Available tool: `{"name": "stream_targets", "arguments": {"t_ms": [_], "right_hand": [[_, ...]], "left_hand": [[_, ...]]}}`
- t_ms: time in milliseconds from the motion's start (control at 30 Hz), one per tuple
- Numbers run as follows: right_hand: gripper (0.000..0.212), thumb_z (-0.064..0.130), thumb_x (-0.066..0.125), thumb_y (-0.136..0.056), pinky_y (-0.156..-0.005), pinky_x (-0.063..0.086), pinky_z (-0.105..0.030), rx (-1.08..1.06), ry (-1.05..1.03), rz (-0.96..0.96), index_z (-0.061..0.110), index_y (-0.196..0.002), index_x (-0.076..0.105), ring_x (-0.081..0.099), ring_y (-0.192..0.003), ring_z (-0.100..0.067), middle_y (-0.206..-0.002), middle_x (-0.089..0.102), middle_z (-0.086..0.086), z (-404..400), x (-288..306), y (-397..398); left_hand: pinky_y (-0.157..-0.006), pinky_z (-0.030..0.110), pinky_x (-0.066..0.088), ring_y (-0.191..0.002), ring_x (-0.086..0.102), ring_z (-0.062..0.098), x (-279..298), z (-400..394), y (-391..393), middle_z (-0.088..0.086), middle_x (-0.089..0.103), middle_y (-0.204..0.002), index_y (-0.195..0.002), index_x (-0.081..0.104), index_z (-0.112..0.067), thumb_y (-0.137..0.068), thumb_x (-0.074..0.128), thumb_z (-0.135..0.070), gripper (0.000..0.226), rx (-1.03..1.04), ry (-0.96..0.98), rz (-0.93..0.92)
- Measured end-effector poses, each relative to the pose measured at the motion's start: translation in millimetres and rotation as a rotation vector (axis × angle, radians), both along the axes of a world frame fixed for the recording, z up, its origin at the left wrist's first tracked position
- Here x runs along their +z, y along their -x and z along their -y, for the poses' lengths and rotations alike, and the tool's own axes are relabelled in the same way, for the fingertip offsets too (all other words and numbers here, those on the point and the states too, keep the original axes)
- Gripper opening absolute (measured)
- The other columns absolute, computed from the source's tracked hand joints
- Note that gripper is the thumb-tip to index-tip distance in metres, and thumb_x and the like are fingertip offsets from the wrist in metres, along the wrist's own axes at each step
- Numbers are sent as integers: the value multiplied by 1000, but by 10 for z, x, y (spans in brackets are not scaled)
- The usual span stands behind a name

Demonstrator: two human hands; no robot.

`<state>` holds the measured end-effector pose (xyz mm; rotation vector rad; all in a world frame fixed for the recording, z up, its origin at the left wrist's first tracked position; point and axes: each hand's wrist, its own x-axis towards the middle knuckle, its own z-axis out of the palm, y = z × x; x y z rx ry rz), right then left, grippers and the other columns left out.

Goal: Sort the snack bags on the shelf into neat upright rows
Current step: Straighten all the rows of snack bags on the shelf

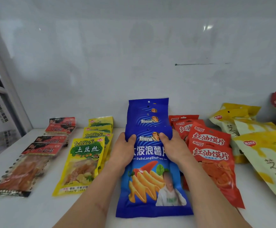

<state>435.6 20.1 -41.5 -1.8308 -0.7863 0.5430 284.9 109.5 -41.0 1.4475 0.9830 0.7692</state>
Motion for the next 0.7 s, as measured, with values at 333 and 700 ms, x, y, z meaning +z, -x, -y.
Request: {"name": "stream_targets", "arguments": {"t_ms": [333,700], "right_hand": [[39,45,57,-96,-70,57,-28,41,-41,-2,24,-126,44,69,-90,-14,-114,66,-2,-87,-31,9],[83,62,48,-92,-116,30,-49,-86,139,538,20,-156,14,22,-147,-28,-162,19,-7,-184,295,10]], "left_hand": [[-60,26,54,-82,70,11,43,-2,47,0,69,-103,-116,49,-19,-102,52,-42,27,62,-163,-108],[-119,39,29,-149,27,24,160,148,174,7,25,-163,-157,23,-14,-98,53,-49,74,146,-599,-390]]}}
